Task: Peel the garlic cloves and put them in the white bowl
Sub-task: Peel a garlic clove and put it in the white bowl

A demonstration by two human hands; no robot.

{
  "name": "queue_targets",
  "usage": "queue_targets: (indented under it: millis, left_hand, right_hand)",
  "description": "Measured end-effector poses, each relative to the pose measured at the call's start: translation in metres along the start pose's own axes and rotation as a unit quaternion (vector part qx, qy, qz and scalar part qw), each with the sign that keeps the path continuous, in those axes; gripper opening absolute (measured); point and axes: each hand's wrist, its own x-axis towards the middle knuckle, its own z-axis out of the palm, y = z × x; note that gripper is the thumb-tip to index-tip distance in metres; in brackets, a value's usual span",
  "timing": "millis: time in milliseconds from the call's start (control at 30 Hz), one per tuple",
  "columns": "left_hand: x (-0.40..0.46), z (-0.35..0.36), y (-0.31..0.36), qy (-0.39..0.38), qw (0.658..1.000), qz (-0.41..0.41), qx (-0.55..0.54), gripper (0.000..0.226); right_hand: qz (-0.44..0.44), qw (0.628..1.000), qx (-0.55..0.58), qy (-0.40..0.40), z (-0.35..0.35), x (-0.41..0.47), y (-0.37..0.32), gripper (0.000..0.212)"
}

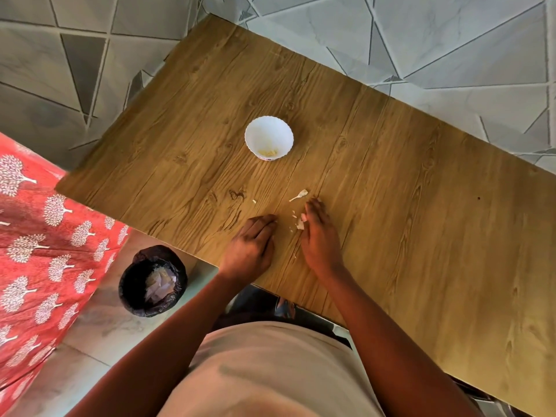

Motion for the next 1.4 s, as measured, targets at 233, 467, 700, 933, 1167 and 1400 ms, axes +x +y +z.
queue_targets:
  millis: [233,467,700,933,1167,1400]
  left_hand:
    - [-0.001,0.0,-0.002,-0.017,1.0,-0.008,-0.005,0.036]
    - [-0.002,-0.001,-0.003,0.005,0.999,-0.024,-0.028,0.033]
    - [-0.001,-0.003,-0.004,0.014,0.998,-0.038,-0.053,0.031]
    - [-0.001,-0.006,-0.002,0.009,0.996,-0.054,-0.068,0.035]
    - [-0.002,-0.011,0.016,0.058,0.979,-0.126,-0.152,0.027]
    - [0.033,-0.012,0.047,0.113,0.732,-0.43,-0.516,0.028]
  right_hand:
    - [-0.065,0.995,0.031,-0.063,-0.003,-0.017,-0.005,0.05]
    - [-0.092,0.991,-0.035,-0.093,0.001,-0.007,-0.009,0.046]
    - [-0.205,0.967,-0.089,-0.122,-0.012,-0.04,0.004,0.052]
    - [-0.243,0.96,-0.136,-0.037,-0.01,-0.053,0.007,0.042]
    - [-0.195,0.967,-0.158,-0.05,-0.012,-0.037,-0.013,0.025]
    - [0.005,0.992,0.128,0.003,-0.027,-0.014,-0.043,0.017]
